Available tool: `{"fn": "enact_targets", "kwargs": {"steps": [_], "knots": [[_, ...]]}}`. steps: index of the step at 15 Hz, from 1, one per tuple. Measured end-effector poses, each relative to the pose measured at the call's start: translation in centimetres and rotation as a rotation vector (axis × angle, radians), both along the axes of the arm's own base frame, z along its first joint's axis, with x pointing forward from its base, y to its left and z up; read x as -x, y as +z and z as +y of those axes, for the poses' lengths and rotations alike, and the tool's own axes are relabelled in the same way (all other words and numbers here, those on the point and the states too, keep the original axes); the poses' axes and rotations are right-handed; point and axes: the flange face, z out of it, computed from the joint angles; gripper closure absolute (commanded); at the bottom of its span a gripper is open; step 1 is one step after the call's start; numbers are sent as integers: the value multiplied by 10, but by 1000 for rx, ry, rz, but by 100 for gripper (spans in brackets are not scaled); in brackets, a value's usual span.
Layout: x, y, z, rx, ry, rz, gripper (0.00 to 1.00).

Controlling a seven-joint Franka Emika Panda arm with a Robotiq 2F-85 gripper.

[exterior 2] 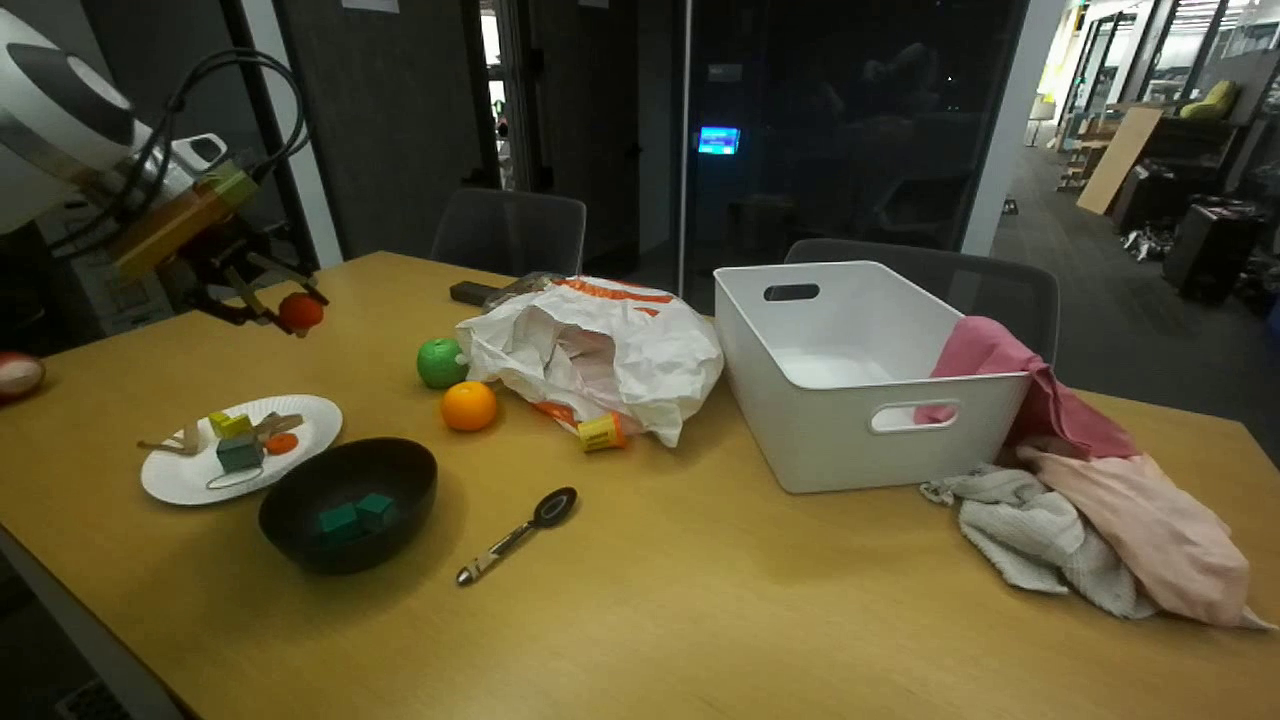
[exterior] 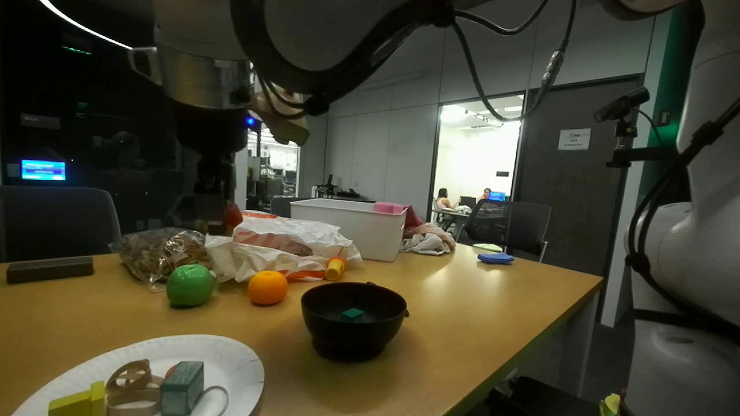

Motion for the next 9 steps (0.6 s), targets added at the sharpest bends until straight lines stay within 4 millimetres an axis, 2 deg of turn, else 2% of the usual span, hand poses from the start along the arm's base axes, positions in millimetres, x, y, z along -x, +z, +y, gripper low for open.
{"fn": "enact_targets", "kwargs": {"steps": [4,6,9], "knots": [[-15,8,-70,-6,-201,-27,73],[-15,2,-103,-22,-296,-6,73],[-8,-13,-140,-52,-411,57,73]]}}
